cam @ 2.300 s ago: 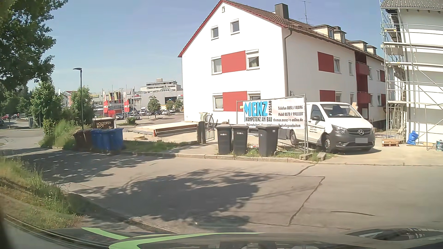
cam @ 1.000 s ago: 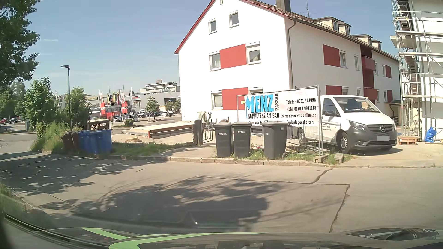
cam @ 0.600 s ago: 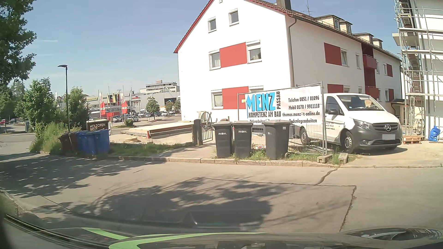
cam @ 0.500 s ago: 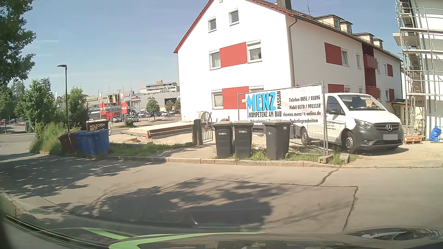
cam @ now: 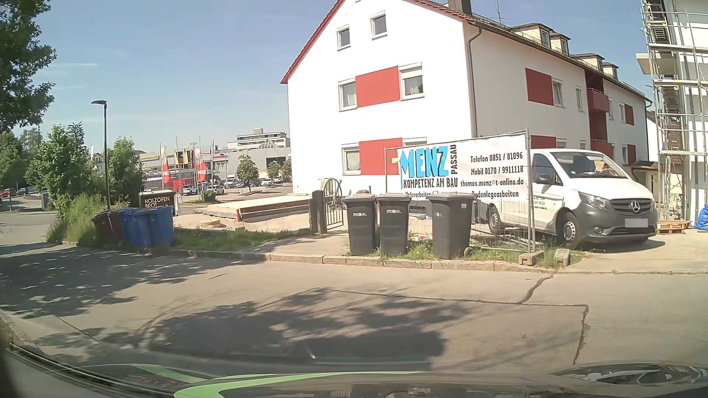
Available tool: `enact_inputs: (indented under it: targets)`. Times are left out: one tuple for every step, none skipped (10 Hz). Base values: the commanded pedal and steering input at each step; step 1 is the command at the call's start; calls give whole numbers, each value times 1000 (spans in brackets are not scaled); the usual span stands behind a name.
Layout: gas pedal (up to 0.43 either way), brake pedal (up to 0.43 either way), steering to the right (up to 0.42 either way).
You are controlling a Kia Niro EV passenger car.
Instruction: Follow the waypoints while adhering to traffic rules and regulations
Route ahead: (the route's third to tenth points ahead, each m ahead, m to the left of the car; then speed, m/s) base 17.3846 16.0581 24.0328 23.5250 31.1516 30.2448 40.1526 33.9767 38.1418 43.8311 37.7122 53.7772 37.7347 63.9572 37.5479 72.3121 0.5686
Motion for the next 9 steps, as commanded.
enact_inputs:
  targets:
    - [0, 238, -143]
    - [0, 238, -153]
    - [0, 201, -166]
    - [0, 0, -191]
    - [0, 0, -217]
    - [0, 0, -261]
    - [0, 0, -309]
    - [59, 0, -348]
    - [110, 0, -391]
